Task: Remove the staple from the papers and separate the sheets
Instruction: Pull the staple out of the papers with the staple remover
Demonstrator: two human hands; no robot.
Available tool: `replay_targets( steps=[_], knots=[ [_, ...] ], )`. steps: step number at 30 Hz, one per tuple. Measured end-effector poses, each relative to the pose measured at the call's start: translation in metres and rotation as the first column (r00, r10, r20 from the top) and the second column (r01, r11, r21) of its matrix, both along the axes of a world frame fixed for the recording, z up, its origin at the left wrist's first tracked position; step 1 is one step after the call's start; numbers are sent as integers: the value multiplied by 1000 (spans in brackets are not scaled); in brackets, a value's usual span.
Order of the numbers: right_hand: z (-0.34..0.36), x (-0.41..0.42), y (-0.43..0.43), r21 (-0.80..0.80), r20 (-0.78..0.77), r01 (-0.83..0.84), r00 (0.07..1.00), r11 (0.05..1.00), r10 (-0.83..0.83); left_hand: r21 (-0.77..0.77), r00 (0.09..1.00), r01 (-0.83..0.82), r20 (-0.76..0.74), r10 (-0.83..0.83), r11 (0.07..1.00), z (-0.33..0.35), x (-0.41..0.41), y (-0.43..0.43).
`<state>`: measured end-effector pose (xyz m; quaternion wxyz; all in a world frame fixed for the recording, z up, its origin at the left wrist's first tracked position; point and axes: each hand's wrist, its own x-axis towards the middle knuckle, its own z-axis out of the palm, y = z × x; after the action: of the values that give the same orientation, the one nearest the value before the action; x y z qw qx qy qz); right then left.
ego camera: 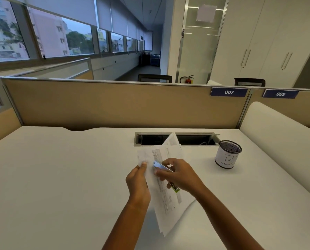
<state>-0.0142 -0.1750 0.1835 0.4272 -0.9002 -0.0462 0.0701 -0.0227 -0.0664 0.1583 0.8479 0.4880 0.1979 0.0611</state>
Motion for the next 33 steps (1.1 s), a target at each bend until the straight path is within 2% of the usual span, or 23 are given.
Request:
replay_targets(
  steps=[2,5,10,15,19,22,24,27,30,33],
  knots=[
    [-5,-4,3,-107,53,4,999,994,2,-101,997,-7,-73,-1,995,0,-1,-3],
    [-12,-10,7,-293,143,12,989,956,31,-140,990,-43,-138,23,989,-2,-1,-8],
    [-14,-15,7,-342,206,-10,975,940,85,-136,994,-42,-109,27,990,-6,-4,-10],
    [-16,-15,3,-428,352,-43,912,903,211,-116,997,-30,-68,22,993,-9,-7,-8],
    [-18,-13,-5,-471,374,-90,881,878,290,-144,998,30,-57,-38,989,-10,-8,0],
    [-20,-12,-11,-404,313,-132,910,905,272,-159,996,58,-52,-67,986,-16,-8,5],
    [-20,-11,-13,-270,235,-146,949,952,212,-127,998,34,-40,-39,991,-17,-9,5],
    [-16,-10,-11,-77,121,-111,985,991,120,-31,1000,-11,4,11,999,-15,-11,0],
    [-7,-9,-8,46,54,-73,996,996,70,84,997,-43,72,37,996,-12,-14,-7],
    [3,-9,-7,123,7,-27,1000,992,26,134,991,-65,127,48,989,-7,-16,-12]
  ],
)
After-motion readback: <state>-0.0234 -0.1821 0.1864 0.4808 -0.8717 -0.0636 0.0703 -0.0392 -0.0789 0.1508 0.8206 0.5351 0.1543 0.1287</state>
